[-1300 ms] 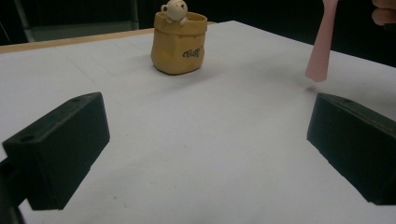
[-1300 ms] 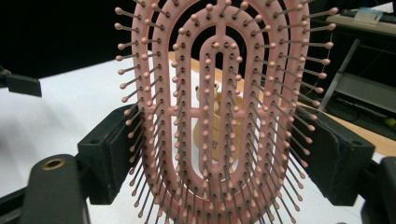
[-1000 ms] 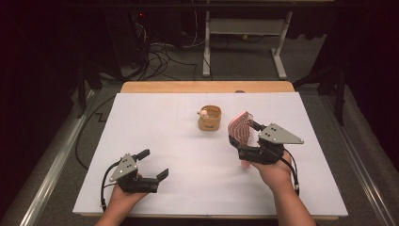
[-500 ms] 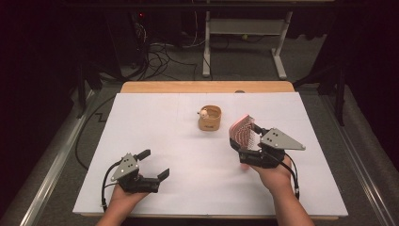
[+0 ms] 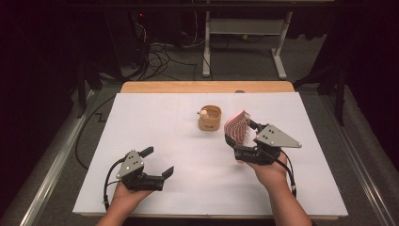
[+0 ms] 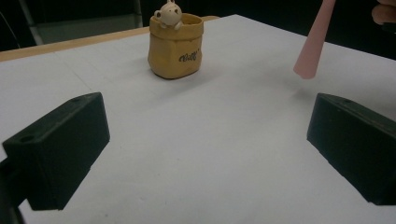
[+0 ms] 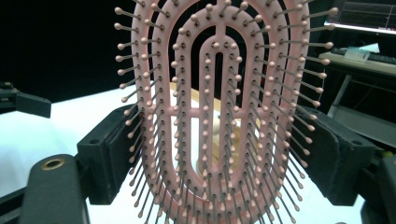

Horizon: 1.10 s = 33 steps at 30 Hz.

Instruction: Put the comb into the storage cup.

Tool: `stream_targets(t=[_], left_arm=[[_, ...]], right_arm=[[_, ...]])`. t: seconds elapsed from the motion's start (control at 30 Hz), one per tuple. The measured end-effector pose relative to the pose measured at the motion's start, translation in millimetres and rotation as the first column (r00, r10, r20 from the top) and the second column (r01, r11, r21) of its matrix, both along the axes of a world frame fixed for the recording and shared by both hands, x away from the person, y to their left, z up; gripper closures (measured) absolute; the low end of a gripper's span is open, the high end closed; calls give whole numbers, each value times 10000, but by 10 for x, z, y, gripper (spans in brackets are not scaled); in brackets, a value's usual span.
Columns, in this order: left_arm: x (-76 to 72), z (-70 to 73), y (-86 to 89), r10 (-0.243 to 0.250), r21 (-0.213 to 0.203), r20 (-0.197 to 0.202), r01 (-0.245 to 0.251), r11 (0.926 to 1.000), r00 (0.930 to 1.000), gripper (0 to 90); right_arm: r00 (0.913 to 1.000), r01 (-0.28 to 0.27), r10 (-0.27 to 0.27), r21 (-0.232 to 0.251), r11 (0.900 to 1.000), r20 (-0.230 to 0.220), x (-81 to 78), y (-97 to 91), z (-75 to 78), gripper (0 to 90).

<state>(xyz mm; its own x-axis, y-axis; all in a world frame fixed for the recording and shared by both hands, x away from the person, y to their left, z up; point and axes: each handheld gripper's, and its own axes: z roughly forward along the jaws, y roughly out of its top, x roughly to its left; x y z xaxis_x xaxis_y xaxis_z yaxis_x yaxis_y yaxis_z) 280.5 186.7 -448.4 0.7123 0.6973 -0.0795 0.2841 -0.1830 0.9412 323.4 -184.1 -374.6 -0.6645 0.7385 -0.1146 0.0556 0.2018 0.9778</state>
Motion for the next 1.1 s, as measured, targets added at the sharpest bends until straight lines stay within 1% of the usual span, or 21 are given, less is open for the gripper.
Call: stream_targets(t=[0.07, 0.17, 0.27, 0.3, 0.37, 0.4, 0.43, 0.57, 0.67, 0.77, 0.87, 1.0, 1.1], left_arm=[[12, 21, -16, -15, -46, 62, 15, 10000, 10000, 0], [38, 44, -33, 6, -94, 18, -6, 10000, 10000, 0], [62, 58, -24, 92, -245, -37, -93, 9997, 10000, 0], [71, 63, -19, 112, -243, -67, -114, 9996, 9999, 0], [86, 67, -15, 185, -228, -102, -187, 9996, 9998, 0], [92, 67, -16, 231, -231, -137, -234, 9995, 9996, 0], [94, 68, -17, 247, -250, -155, -251, 9994, 9996, 0], [80, 71, -44, 336, -302, -184, -341, 9990, 9993, 0], [63, 76, -91, 246, -310, -158, -251, 9992, 9996, 0], [54, 99, -117, 187, -366, -216, -195, 9991, 9996, 0], [37, 138, -147, 40, -314, -293, -49, 9995, 9996, 0], [17, 218, -184, -96, -224, -128, 93, 9997, 9999, 0], [12, 259, -219, -168, -252, -91, 166, 9995, 9998, 0]], right_arm=[[10000, -44, 44, 35, 10000, 40, 21, 24, 31, 198], [9999, -129, 130, -42, 9999, 74, 46, 56, 48, 198], [9997, -217, 218, -98, 9997, 67, 50, 77, 17, 198], [9996, -285, 285, -34, 9996, 54, 43, 81, -18, 198], [9995, -321, 321, -12, 9995, 47, 42, 78, -37, 198], [9993, -370, 370, 13, 9993, -46, 44, 80, -53, 198], [9993, -377, 376, -81, 9993, -60, 42, 79, -71, 198], [9990, -424, 423, -85, 9991, -119, 19, 63, -108, 198], [9989, -441, 440, -44, 9990, -139, 4, 44, -123, 199], [9990, -430, 429, -67, 9991, -141, -11, 43, -126, 198], [9992, -390, 389, -103, 9992, -76, -34, 52, -114, 198], [9993, -349, 348, -32, 9994, -112, -50, 71, -109, 198], [9993, -359, 358, -142, 9993, -61, -67, 104, -104, 198]])
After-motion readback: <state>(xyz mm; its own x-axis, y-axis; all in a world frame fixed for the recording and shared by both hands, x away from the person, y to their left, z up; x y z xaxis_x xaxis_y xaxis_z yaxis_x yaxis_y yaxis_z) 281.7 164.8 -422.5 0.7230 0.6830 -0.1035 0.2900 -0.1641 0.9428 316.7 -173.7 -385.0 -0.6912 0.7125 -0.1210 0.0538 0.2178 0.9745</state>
